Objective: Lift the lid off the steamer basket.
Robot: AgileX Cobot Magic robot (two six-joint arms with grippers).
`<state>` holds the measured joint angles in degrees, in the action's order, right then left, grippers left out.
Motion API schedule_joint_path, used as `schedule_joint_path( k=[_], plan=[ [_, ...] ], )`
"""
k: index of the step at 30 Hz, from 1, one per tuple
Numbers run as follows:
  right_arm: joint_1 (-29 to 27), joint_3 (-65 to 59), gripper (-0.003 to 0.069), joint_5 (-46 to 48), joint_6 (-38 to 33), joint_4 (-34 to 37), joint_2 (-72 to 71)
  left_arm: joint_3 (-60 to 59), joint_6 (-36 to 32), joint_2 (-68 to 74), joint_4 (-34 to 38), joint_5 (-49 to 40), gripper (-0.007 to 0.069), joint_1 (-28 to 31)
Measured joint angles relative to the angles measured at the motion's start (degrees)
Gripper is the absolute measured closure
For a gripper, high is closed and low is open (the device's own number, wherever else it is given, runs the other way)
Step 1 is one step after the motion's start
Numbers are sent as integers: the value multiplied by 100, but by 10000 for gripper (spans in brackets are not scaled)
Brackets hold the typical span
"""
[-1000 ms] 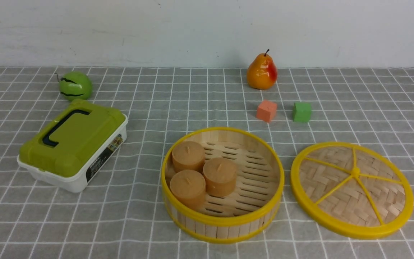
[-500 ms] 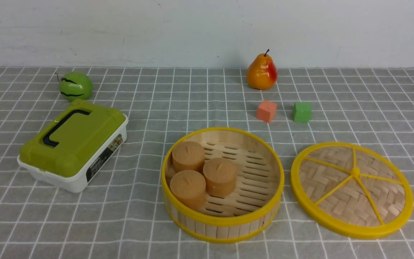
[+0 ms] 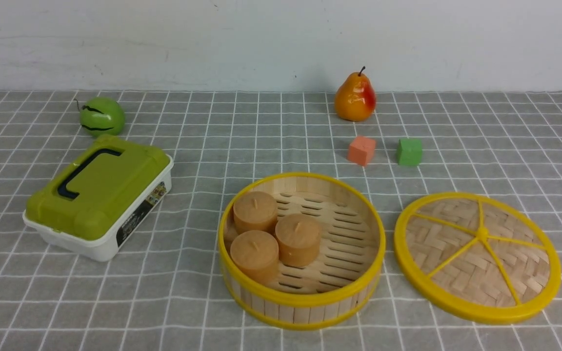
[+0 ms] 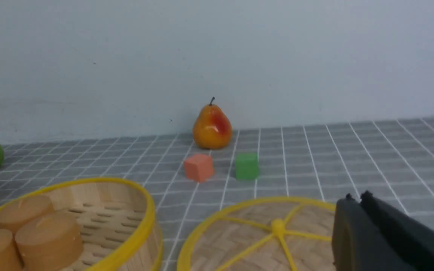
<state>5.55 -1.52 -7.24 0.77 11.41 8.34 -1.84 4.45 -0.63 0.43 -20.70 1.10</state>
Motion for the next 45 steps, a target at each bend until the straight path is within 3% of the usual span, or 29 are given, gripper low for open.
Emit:
schedule_joint_path(
  k=[8, 18, 22, 36, 45],
  plan=[
    [-799, 0, 659, 1509, 475, -820, -439, 0, 0, 0, 0, 0, 386, 0],
    [-833, 0, 650, 2085, 475, -864, -499, 0, 0, 0, 0, 0, 386, 0],
    [-833, 6, 645, 2756, 475, -864, -863, 0, 0, 0, 0, 0, 386, 0],
    [-821, 55, 628, 2963, 475, -864, -891, 0, 0, 0, 0, 0, 386, 0],
    [-418, 55, 614, 2963, 475, -864, -891, 0, 0, 0, 0, 0, 386, 0]
  ],
)
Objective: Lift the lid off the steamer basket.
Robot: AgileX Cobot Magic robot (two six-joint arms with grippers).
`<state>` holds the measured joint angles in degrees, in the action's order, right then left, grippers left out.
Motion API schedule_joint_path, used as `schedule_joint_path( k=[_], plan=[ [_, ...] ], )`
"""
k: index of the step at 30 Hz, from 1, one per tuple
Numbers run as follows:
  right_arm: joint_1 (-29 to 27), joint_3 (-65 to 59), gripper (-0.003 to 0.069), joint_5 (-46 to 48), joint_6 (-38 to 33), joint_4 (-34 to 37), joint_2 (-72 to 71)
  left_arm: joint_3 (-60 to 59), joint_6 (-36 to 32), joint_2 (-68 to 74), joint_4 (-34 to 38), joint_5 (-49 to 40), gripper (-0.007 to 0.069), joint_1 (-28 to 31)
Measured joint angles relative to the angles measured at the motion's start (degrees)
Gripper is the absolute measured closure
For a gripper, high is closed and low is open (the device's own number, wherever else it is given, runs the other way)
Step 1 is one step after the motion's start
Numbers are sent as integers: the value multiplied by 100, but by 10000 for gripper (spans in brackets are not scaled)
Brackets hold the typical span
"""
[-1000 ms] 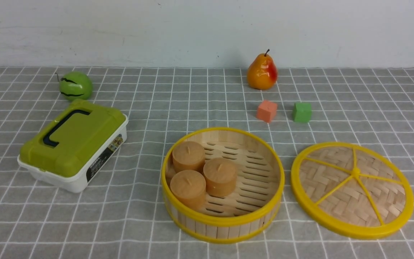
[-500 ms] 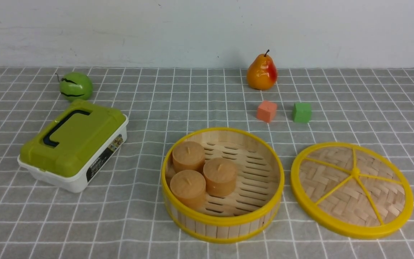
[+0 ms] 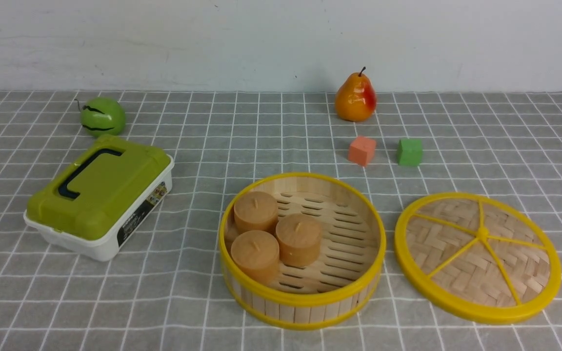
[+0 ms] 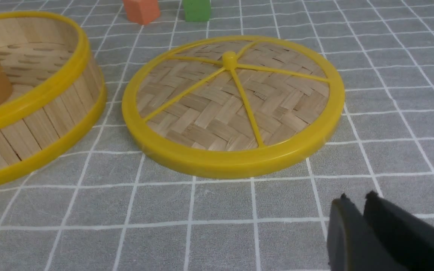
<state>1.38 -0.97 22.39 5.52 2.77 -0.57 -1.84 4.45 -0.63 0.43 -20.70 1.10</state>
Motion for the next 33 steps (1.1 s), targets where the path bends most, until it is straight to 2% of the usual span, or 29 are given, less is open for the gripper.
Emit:
schedule_joint_path(
  k=[33],
  plan=[
    [0, 0, 582, 0, 5, 0, 0, 0, 0, 0, 0, 0, 386, 0]
  ],
)
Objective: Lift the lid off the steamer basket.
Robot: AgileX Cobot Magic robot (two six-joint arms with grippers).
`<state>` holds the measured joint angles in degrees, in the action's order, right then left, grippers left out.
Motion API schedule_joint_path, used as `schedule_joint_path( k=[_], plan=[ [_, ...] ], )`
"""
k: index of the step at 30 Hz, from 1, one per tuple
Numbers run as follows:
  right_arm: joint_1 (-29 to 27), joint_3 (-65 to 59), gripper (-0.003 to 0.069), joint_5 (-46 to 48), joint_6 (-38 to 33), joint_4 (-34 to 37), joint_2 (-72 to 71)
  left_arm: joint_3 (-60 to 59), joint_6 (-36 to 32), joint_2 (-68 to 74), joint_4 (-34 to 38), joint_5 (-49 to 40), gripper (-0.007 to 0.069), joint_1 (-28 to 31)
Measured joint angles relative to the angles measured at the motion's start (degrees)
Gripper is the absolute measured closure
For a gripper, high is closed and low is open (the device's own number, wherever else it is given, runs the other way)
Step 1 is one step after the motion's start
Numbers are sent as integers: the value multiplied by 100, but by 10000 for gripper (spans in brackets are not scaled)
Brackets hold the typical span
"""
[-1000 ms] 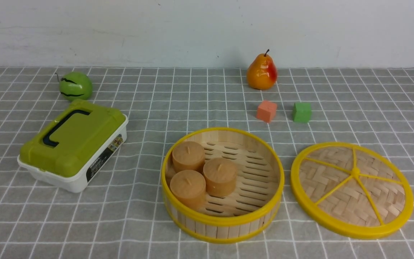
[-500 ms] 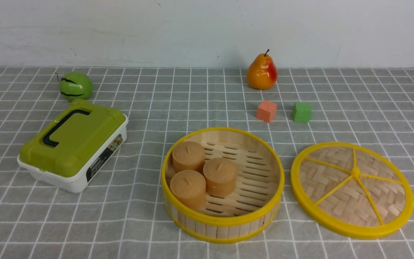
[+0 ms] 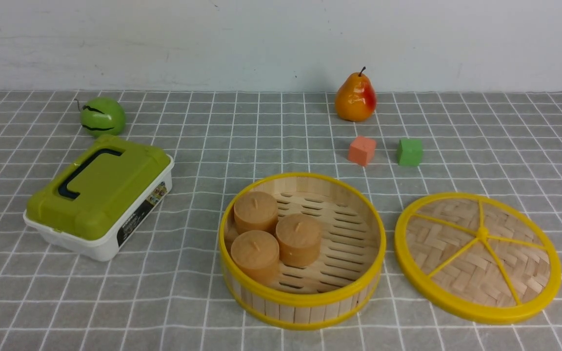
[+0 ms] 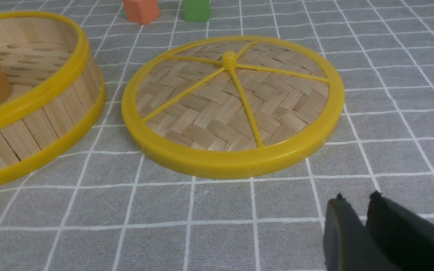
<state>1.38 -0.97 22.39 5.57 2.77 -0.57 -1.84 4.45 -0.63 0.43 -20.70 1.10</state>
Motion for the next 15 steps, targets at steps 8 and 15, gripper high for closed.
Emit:
schedule_joint_path(
  k=[8, 15],
  plan=[
    [0, 0, 577, 0, 0, 0, 0, 0, 0, 0, 0, 0, 386, 0],
    [0, 0, 568, 0, 0, 0, 0, 0, 0, 0, 0, 0, 386, 0]
  ],
)
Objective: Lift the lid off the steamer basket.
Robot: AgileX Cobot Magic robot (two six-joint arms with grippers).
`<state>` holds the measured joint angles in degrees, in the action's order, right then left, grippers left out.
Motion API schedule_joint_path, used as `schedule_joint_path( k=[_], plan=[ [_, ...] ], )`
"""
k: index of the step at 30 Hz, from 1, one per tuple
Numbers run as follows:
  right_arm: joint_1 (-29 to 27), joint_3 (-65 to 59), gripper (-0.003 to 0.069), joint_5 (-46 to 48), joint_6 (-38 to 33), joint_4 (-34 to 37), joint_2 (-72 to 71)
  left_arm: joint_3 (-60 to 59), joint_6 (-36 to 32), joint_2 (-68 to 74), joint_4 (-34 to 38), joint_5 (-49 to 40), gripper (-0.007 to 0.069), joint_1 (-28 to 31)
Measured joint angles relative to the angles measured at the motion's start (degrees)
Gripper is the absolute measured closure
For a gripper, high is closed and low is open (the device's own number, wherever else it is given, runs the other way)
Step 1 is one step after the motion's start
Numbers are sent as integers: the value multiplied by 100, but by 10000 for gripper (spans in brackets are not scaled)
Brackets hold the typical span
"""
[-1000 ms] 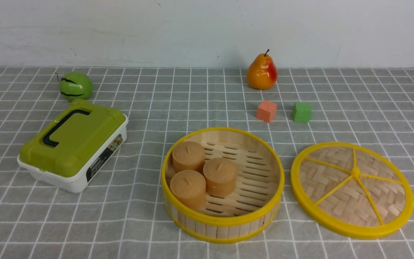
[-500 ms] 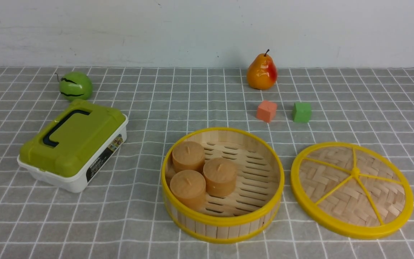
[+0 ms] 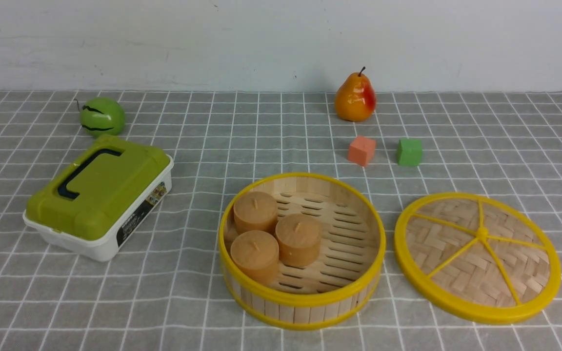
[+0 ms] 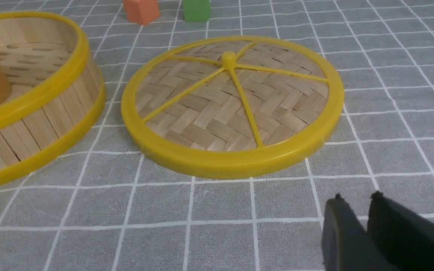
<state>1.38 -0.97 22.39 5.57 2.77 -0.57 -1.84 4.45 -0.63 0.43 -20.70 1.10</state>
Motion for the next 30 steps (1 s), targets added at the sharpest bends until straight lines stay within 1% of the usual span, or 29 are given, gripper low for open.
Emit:
schedule_joint_path(
  k=[30],
  plan=[
    [0, 0, 530, 0, 0, 0, 0, 0, 0, 0, 0, 0, 386, 0]
  ],
)
